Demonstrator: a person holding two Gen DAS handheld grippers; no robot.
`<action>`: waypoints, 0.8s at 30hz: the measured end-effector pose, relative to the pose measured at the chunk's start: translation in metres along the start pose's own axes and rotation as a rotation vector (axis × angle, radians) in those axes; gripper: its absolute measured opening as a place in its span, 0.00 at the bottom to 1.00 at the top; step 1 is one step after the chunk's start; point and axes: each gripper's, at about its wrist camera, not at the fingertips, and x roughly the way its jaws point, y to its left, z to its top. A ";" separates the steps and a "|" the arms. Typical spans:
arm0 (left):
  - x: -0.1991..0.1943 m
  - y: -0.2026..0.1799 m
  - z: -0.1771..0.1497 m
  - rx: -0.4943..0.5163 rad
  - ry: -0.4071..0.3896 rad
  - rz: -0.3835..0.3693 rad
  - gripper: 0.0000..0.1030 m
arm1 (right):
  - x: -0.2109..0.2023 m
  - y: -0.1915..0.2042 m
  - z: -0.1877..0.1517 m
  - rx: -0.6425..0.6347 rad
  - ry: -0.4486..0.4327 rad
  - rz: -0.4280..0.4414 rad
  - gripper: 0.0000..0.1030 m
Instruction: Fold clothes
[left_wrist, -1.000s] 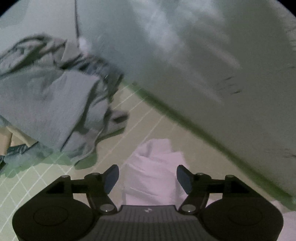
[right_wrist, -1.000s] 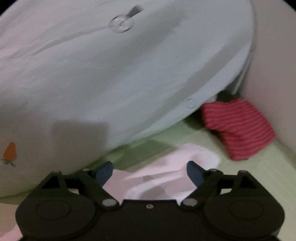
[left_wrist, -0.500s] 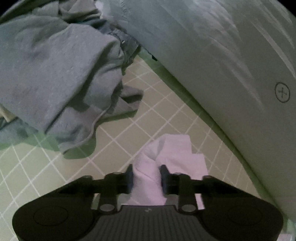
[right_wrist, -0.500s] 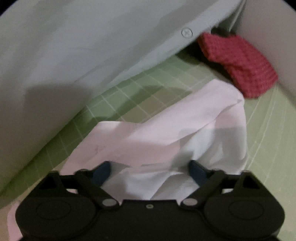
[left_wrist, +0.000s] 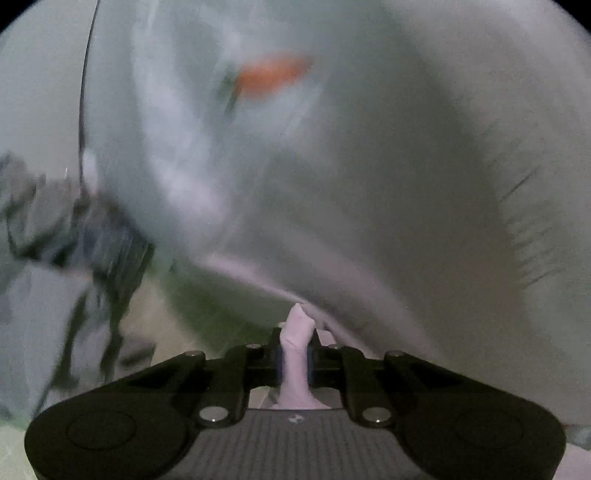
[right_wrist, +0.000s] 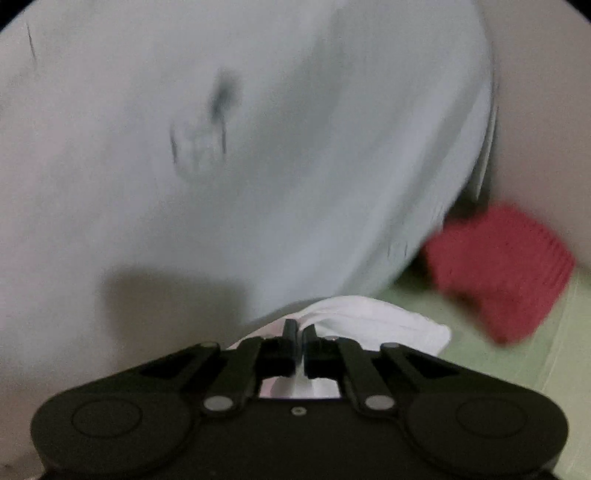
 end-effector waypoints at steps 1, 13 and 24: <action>-0.016 -0.001 0.003 -0.006 -0.027 -0.016 0.12 | -0.015 -0.006 0.006 0.010 -0.032 0.011 0.03; -0.104 0.068 -0.120 -0.048 0.254 0.098 0.23 | -0.068 -0.130 -0.111 -0.055 0.304 -0.138 0.15; -0.112 0.092 -0.113 -0.136 0.173 0.151 0.43 | -0.065 -0.132 -0.135 0.077 0.396 -0.050 0.72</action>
